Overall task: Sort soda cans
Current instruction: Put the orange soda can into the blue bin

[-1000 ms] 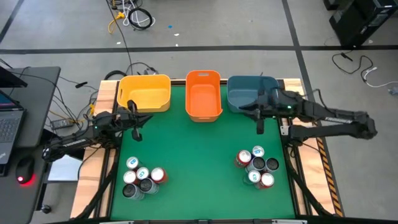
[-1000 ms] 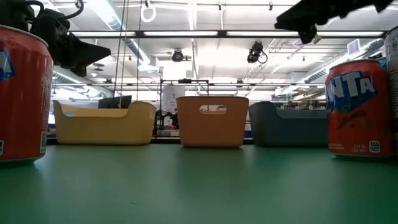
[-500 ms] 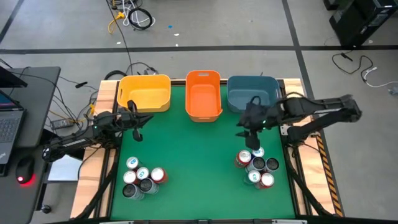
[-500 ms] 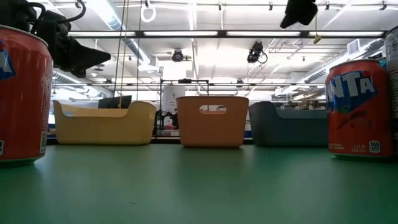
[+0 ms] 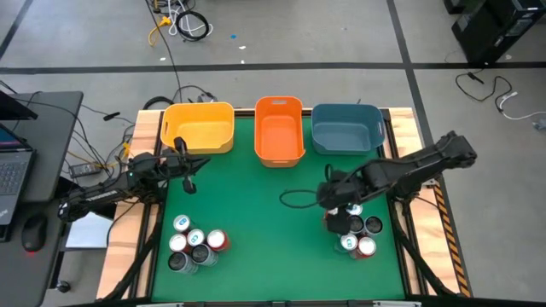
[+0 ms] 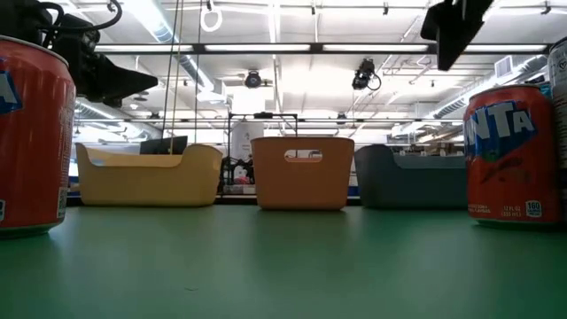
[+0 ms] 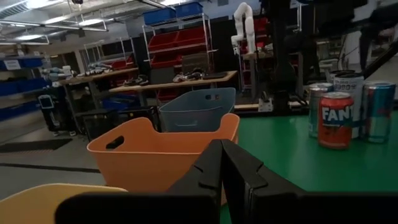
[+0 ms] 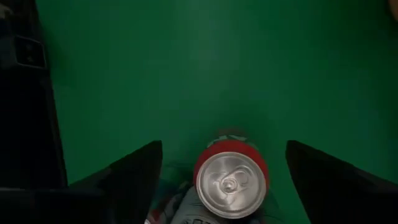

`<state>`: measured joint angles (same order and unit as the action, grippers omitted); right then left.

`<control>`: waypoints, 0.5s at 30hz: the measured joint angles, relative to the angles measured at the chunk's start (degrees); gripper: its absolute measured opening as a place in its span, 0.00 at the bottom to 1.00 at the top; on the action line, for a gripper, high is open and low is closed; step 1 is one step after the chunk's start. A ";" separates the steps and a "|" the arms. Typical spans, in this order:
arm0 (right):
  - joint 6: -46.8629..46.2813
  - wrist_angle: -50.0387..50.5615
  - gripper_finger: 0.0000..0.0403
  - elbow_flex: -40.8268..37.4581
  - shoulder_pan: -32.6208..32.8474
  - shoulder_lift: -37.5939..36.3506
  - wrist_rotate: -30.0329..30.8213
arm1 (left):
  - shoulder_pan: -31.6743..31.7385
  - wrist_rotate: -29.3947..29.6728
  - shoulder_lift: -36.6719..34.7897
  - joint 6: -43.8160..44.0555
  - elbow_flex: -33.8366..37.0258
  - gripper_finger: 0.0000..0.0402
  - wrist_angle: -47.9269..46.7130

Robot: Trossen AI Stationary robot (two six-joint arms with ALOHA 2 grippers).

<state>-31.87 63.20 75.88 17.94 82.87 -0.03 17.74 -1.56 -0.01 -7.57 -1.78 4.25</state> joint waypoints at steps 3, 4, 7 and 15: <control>-0.29 1.15 0.88 0.00 0.50 1.78 0.00 | 0.00 0.22 0.00 -0.03 -0.02 0.04 0.01; -0.25 1.93 0.89 0.00 0.60 2.38 -0.02 | 0.00 0.22 0.00 -0.04 -0.02 0.04 0.02; 0.36 4.57 0.92 0.00 0.86 4.07 -0.03 | 0.00 0.21 0.00 -0.10 -0.02 0.04 -0.01; 0.83 6.09 0.96 0.00 1.15 9.59 -4.13 | 0.00 0.17 0.00 -1.33 -0.04 0.04 -1.16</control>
<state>-31.04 69.29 75.88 19.09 92.46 -4.16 17.74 -1.39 -0.01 -8.91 -1.83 3.09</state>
